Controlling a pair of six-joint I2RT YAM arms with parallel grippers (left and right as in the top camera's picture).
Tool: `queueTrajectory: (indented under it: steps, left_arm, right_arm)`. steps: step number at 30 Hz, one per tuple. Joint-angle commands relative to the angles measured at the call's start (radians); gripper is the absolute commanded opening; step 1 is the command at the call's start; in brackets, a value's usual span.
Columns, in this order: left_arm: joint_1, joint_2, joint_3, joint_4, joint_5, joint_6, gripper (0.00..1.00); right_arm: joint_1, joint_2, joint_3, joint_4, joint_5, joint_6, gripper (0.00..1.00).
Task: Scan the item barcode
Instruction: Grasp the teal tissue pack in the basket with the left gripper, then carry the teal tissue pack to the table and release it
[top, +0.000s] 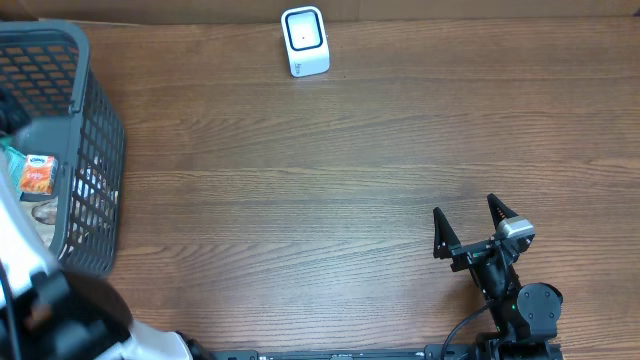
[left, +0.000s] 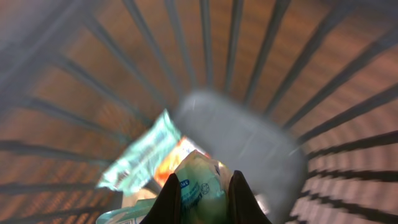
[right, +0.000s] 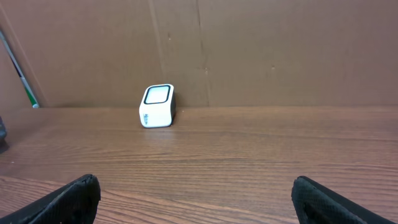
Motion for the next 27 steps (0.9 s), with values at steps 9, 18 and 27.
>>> queueTrajectory:
  steps: [9, 18, 27]
  left_arm:
    - [-0.101, -0.337, 0.032, -0.128, 0.687, -0.333, 0.04]
    - [-0.573, -0.23, -0.043, -0.295, 0.416, -0.325, 0.04]
    - [-0.842, 0.043, -0.068, -0.278, 0.32, -0.394, 0.04]
  right_arm:
    - [0.003, -0.008, -0.012, 0.006, -0.005, 0.004, 1.0]
    - [0.003, -0.008, -0.012, 0.006, -0.005, 0.004, 1.0]
    - [0.003, -0.008, -0.012, 0.006, -0.005, 0.004, 1.0]
